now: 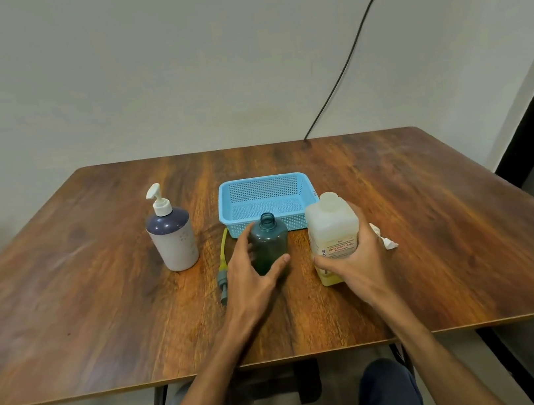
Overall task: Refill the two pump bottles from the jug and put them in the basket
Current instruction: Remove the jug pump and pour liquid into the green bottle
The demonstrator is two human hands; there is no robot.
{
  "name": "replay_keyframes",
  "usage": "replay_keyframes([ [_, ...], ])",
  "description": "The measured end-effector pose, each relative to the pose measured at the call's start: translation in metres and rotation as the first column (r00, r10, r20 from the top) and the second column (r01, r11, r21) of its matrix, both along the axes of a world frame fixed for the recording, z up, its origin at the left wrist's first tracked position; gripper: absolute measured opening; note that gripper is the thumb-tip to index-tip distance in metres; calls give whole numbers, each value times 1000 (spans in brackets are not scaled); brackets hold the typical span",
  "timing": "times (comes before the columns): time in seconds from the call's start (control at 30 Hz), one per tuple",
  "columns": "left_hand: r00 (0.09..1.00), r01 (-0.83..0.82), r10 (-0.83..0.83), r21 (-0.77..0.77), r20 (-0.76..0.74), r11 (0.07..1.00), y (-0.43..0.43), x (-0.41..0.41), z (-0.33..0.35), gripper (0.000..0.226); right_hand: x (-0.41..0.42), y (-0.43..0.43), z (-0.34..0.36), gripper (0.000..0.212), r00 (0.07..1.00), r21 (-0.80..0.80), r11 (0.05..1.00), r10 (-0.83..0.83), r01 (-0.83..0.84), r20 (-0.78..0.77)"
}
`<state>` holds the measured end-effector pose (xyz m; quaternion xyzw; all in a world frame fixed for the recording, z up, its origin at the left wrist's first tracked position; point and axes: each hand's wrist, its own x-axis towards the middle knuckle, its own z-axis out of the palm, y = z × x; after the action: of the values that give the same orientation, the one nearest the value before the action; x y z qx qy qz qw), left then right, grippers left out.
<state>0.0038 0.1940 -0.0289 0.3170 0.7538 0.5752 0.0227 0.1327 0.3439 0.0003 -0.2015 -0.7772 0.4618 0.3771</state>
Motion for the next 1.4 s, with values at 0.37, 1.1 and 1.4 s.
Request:
replay_keyframes([
  [0.37,999,-2,6,73,-47,997,-5,-6,-3,83,-11,9,25,105,963,335,942,-83,-8,256],
  [1.1,990,-18,26,57,-141,998,-5,-11,-10,85,-8,1,61,111,799,672,731,-334,-115,500],
  [1.4,988,-15,24,54,-150,998,-6,-11,-9,86,-11,0,69,109,768,720,681,-388,-133,509],
])
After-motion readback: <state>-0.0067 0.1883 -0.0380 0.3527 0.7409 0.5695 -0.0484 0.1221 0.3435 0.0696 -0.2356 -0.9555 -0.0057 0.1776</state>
